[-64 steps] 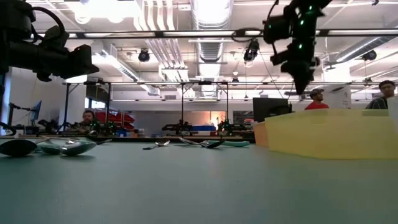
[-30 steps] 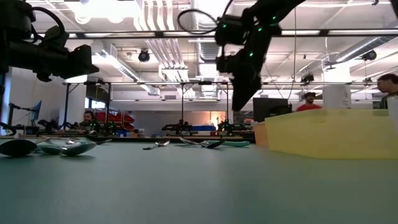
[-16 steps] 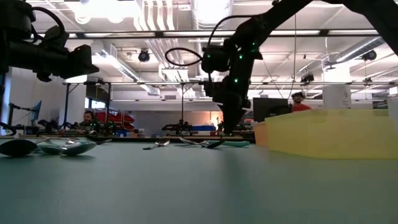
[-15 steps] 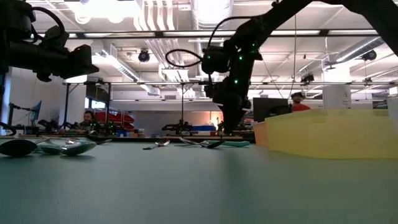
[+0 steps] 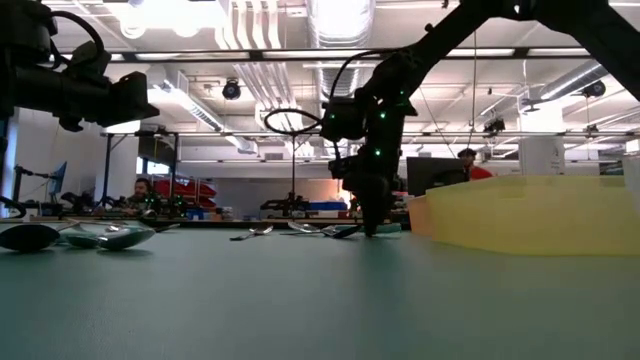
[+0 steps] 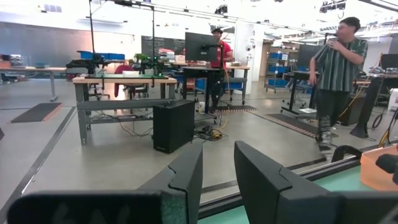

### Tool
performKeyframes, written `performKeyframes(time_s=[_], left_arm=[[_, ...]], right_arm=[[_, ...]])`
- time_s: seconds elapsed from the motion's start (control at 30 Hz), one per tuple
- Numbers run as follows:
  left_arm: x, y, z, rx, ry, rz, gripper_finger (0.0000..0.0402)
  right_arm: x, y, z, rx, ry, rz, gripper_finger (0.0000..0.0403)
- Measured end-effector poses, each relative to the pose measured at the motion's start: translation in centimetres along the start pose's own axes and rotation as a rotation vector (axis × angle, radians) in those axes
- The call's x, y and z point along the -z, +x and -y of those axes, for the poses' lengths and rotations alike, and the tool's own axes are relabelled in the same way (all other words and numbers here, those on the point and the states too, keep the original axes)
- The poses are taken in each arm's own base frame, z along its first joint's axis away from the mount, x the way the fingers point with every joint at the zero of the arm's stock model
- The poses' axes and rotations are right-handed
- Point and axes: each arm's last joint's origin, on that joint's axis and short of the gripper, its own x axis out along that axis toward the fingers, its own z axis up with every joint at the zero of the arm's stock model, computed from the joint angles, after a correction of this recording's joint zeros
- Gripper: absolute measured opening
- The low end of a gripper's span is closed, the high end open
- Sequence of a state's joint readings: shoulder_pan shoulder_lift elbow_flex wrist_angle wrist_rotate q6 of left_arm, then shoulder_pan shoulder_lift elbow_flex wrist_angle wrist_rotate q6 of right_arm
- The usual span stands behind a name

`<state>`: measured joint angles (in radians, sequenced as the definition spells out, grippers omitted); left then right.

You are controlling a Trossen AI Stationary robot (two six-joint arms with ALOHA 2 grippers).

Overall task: Sort silverware by color (type)
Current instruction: Put the green spoon into the transparent bin

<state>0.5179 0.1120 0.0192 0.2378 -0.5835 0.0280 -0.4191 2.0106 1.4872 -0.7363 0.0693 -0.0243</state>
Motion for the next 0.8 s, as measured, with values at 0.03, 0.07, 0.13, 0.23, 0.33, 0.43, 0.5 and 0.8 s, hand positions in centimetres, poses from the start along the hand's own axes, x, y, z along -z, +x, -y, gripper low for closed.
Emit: performKeyframes(time_s=[0.03, 0.07, 0.13, 0.23, 0.33, 0.43, 0.5, 0.8], left_arm=[[0.0, 0.0, 0.0, -0.001, 0.0, -0.001, 0.0077], [0.0, 0.0, 0.0, 0.0, 0.0, 0.0, 0.0077], [0.0, 0.0, 0.0, 0.0, 0.0, 0.0, 0.0077], [0.0, 0.0, 0.0, 0.0, 0.0, 0.0, 0.0077], [0.0, 0.0, 0.0, 0.0, 0.0, 0.0, 0.0077], [0.0, 0.0, 0.0, 0.0, 0.0, -0.001, 0.0077], [0.0, 0.0, 0.0, -0.001, 0.0, 0.0, 0.0077], [0.0, 0.0, 0.0, 0.0, 0.0, 0.0, 0.0077]], right_arm=[[0.0, 0.0, 0.0, 0.001, -0.001, 0.003, 0.0127], [0.0, 0.0, 0.0, 0.002, 0.0, 0.005, 0.0124], [0.0, -0.2, 0.0, 0.0, 0.005, 0.01, 0.0111], [-0.1, -0.6, 0.1, 0.009, 0.011, 0.023, 0.0075], [-0.1, -1.4, 0.2, 0.014, 0.019, 0.041, 0.0048], [-0.1, -2.3, 0.2, 0.01, 0.029, 0.058, 0.0048], [0.1, -3.5, 0.1, 0.003, 0.032, 0.067, 0.0048], [3.5, -12.8, -4.7, -0.156, 0.034, 0.095, 0.0048]])
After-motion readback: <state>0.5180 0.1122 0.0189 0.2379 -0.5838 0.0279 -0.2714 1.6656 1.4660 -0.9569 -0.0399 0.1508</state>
